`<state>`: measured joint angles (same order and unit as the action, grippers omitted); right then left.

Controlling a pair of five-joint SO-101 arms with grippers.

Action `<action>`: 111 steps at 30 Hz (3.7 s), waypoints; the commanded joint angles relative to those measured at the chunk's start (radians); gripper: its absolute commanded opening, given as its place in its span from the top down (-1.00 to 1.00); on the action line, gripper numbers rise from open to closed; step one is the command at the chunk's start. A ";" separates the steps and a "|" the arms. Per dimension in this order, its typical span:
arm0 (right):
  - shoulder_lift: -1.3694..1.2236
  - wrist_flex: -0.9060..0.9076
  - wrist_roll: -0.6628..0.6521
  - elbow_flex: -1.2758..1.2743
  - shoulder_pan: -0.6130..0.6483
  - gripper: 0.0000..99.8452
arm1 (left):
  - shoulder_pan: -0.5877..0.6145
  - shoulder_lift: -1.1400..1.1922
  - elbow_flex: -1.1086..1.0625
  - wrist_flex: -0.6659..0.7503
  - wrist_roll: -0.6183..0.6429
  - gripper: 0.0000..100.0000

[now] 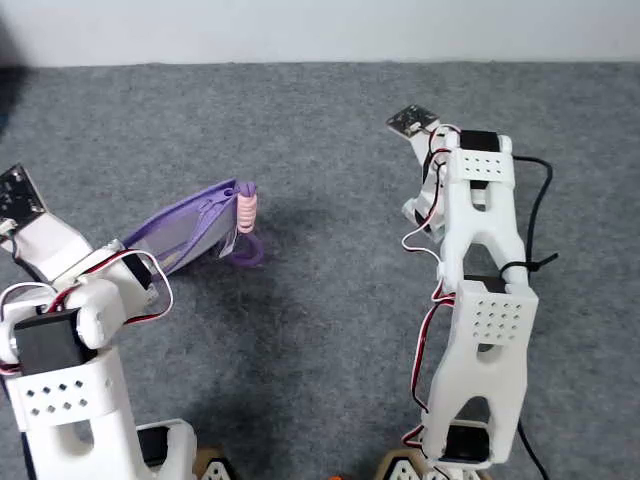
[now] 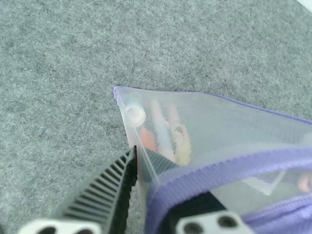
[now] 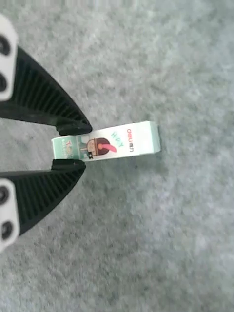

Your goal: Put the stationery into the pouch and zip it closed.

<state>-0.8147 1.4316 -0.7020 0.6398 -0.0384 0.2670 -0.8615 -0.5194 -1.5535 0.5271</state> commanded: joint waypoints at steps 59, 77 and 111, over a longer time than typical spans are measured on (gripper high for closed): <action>0.960 0.360 0.655 -0.259 0.479 0.98 | 0.008 -0.003 0.010 0.008 0.011 0.97; 1.279 -0.177 1.046 -0.287 0.949 0.98 | 0.008 -0.003 0.008 0.009 0.011 0.97; 1.313 -1.293 1.037 -1.212 0.972 0.98 | 0.008 -0.003 0.005 0.006 0.011 0.97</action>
<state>0.5048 0.1688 0.3307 -0.5677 0.9298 0.2685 -0.8615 -0.5194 -1.5535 0.5271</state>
